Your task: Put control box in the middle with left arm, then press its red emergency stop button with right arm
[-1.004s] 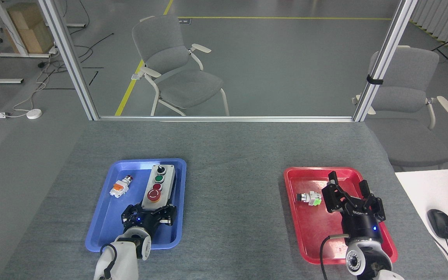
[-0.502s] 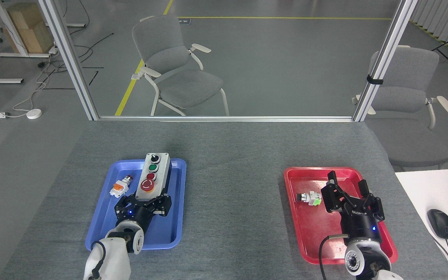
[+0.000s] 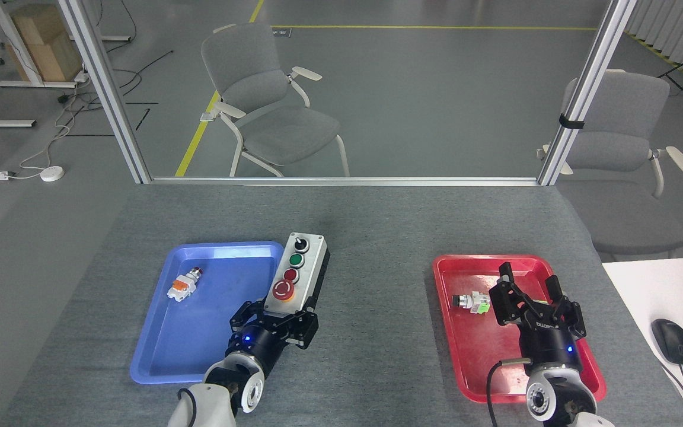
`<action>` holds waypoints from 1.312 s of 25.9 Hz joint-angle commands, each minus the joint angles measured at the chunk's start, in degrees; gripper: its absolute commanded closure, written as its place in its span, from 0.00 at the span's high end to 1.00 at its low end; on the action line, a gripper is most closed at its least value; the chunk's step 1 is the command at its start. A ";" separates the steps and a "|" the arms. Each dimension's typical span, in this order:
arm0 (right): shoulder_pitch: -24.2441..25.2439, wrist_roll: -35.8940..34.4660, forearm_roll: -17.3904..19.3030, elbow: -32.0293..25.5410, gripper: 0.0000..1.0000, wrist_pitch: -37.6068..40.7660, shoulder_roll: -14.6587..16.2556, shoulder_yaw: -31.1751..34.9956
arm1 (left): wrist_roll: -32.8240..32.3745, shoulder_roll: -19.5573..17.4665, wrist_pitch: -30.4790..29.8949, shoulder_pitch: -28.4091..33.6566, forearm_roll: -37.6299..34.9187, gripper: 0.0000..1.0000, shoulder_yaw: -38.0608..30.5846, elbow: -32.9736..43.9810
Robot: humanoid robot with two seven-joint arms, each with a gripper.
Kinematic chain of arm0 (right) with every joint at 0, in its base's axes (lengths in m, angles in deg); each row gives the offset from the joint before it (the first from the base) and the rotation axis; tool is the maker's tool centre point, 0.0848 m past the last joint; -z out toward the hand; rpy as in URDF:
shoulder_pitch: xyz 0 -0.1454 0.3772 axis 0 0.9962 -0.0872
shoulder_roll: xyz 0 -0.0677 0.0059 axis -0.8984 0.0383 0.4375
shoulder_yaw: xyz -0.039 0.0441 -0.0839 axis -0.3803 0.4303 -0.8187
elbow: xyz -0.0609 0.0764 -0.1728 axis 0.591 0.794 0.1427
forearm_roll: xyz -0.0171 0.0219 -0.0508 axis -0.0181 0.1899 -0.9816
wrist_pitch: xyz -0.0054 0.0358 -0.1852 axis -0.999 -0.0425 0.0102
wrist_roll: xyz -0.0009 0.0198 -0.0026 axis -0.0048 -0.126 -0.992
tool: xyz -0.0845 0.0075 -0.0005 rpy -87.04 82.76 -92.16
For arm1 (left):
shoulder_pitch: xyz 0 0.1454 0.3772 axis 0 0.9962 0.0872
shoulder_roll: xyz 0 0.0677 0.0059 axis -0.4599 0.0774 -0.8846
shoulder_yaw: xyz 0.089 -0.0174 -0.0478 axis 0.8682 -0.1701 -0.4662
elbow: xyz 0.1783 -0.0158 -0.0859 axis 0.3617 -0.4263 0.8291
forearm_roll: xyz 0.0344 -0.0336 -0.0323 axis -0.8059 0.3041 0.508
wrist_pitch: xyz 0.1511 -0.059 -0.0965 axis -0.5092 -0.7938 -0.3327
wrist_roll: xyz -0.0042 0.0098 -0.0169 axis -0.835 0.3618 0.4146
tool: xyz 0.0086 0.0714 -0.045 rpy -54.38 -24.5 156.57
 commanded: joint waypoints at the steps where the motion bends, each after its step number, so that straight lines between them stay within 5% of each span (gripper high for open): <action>1: 0.02 0.15 0.08 0.00 1.00 0.00 0.13 0.00 | -0.12 2.29 0.45 -1.59 -0.30 0.00 4.61 -2.32; 10: -0.07 0.15 -0.01 0.00 1.00 0.09 0.22 0.00 | -0.12 3.25 0.98 -4.23 -0.30 0.00 16.65 -9.79; 19: -0.16 0.06 -0.01 0.00 1.00 0.18 0.22 0.26 | -0.21 5.89 3.61 -6.60 -0.22 0.00 17.97 -14.98; 20: -0.25 -0.03 0.08 0.00 1.00 0.09 0.22 0.18 | -0.29 5.89 3.88 -6.60 -0.22 0.05 18.06 -14.98; 22: -0.25 -0.11 -0.01 0.00 1.00 0.09 0.31 0.18 | -0.29 5.98 4.84 -6.78 -0.13 0.72 19.11 -14.98; 23: -0.25 -0.11 -0.01 0.00 1.00 0.09 0.22 0.18 | -0.21 5.89 5.55 -6.78 -0.13 0.86 19.64 -14.98; 26: -0.16 -0.29 -0.01 0.00 1.00 0.09 0.31 0.18 | -0.12 5.89 6.25 -6.86 0.49 0.97 19.90 -14.98; 32: -0.16 -0.38 -0.01 0.00 1.00 -0.09 0.22 0.18 | 0.23 4.57 5.55 -5.90 0.93 0.99 19.29 -12.60; 34: -0.16 -0.38 0.08 0.00 0.98 -0.35 0.40 0.09 | 0.32 1.32 5.37 -3.96 1.01 0.99 19.11 -9.70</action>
